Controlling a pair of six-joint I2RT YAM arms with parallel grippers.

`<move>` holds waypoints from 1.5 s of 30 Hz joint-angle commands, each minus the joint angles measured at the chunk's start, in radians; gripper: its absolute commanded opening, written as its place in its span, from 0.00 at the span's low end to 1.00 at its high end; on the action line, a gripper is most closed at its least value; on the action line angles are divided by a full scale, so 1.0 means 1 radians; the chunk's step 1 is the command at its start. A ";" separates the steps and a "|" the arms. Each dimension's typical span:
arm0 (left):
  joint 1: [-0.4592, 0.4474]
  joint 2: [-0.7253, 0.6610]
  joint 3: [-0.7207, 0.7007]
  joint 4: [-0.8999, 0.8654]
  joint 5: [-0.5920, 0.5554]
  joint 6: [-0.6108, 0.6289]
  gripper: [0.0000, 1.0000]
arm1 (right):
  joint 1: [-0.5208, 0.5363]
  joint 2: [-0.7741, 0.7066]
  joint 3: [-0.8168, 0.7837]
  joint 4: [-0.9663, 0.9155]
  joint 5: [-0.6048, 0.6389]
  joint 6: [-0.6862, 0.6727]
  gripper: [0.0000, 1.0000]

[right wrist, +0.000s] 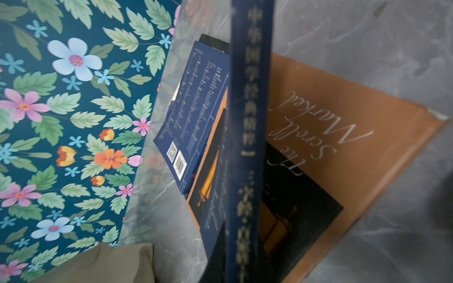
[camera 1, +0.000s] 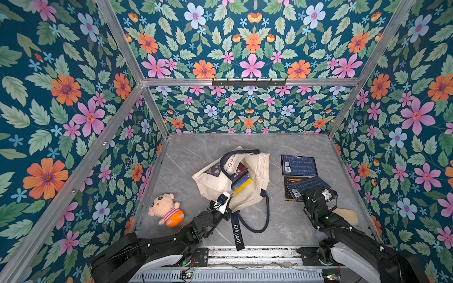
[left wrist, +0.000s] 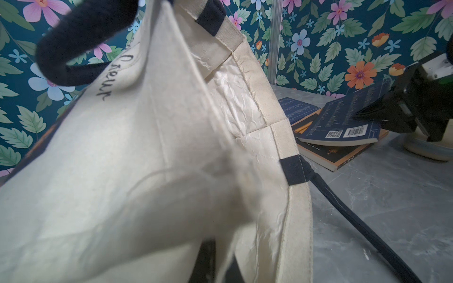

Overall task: Take out the books from the canvas bag
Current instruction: Place the book on the book.

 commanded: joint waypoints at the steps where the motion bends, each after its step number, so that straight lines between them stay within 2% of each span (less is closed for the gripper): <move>1: 0.000 0.002 0.002 0.063 0.011 0.013 0.00 | 0.000 0.073 0.024 0.038 0.030 0.100 0.00; 7: -0.001 -0.002 0.002 0.061 0.014 0.016 0.00 | 0.000 0.211 0.062 0.053 0.026 0.227 0.00; 12: -0.001 0.004 0.003 0.063 0.017 0.018 0.00 | 0.000 0.281 0.097 0.041 -0.014 0.276 0.00; 14: -0.002 0.003 0.004 0.061 0.018 0.018 0.00 | 0.001 0.298 0.101 0.040 -0.022 0.303 0.09; 21: -0.002 0.005 0.004 0.061 0.022 0.019 0.00 | 0.022 0.292 0.115 0.026 -0.057 0.316 0.25; 27: -0.002 0.009 0.006 0.061 0.025 0.018 0.00 | 0.036 0.219 0.116 -0.061 -0.057 0.331 0.49; 29: -0.002 0.011 0.008 0.062 0.027 0.017 0.00 | 0.037 0.178 0.109 -0.092 -0.048 0.329 0.59; 32: -0.002 0.015 0.009 0.062 0.031 0.016 0.00 | 0.037 0.115 0.103 -0.151 -0.040 0.329 0.88; 34: -0.002 0.020 0.009 0.063 0.033 0.016 0.00 | 0.036 0.077 0.097 -0.167 -0.039 0.312 0.99; 39: -0.002 0.017 0.009 0.064 0.038 0.015 0.00 | 0.036 -0.026 0.088 -0.189 -0.042 0.247 0.99; 45: -0.001 0.009 0.000 0.083 0.060 0.018 0.00 | 0.049 -0.178 0.132 -0.193 -0.080 0.016 0.99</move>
